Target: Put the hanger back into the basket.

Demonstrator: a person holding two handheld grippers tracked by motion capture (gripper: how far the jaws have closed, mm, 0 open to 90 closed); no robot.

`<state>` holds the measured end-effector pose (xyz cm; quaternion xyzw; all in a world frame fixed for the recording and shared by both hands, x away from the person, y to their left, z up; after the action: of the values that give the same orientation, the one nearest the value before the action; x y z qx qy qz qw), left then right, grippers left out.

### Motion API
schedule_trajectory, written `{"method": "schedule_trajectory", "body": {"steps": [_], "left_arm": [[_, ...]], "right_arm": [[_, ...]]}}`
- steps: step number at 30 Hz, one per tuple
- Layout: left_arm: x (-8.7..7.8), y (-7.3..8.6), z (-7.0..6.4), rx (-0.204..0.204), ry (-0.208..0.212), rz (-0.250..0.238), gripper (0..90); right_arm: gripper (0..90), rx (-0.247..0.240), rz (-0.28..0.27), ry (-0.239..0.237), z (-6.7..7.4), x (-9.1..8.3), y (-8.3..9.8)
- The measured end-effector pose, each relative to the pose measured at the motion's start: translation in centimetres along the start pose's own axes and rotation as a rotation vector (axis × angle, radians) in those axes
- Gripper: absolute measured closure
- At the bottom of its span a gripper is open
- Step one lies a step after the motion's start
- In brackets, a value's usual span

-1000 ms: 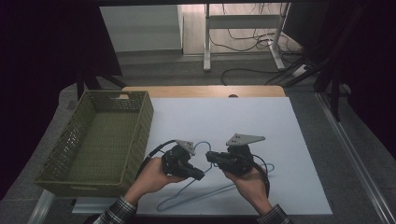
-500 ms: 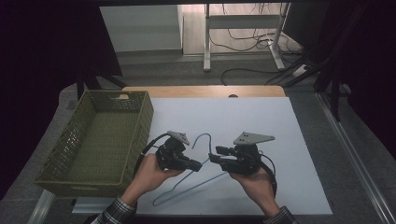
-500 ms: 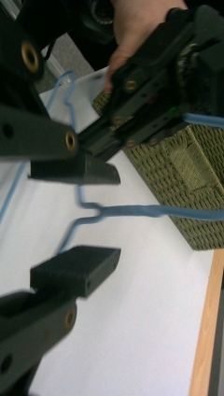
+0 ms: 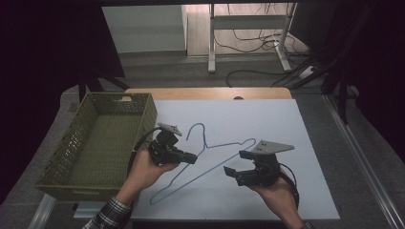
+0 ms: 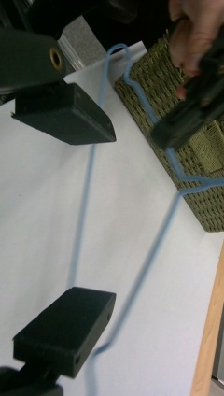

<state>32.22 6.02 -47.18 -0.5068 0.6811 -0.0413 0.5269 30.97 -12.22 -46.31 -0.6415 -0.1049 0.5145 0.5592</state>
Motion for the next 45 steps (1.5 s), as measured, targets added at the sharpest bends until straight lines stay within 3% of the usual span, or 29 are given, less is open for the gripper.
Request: {"method": "schedule_trajectory", "body": {"steps": [5, 14, 24, 36, 45], "left_arm": [[-2.0, -0.8, 0.4, -0.027, -0.016, -0.020, 87.8], [-5.3, -2.1, 1.1, -0.034, -0.046, -0.039, 87.9], [-10.4, -2.9, 2.9, -0.052, -0.145, -0.061, 87.9], [-16.4, -1.3, 5.8, -0.089, -0.246, -0.107, 87.9], [-20.4, 1.6, 9.2, -0.123, -0.334, -0.149, 87.9]], "right_arm": [[13.1, 0.037, 0.002, 0.011, -0.8, -1.4, 1.2], [6.4, 0.049, 0.025, 0.049, -1.8, -2.8, 3.0], [2.7, 0.042, 0.050, 0.110, -3.0, -3.9, 4.6], [1.6, 0.066, 0.055, 0.145, -4.0, -4.7, 5.9], [0.5, 0.089, 0.044, 0.159, -4.3, -4.8, 6.8]]}}
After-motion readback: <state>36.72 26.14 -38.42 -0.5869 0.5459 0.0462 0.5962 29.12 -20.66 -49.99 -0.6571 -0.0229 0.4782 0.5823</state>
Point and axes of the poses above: each handheld gripper's, and its own axes: x roughly forward along the jaws, y roughly out of its underside, z roughly to its left, the point moved 9 cm from there along x, roughly forward along the jaws, and after that the axes turned 1 degree about -x, right-handed, at the moved point
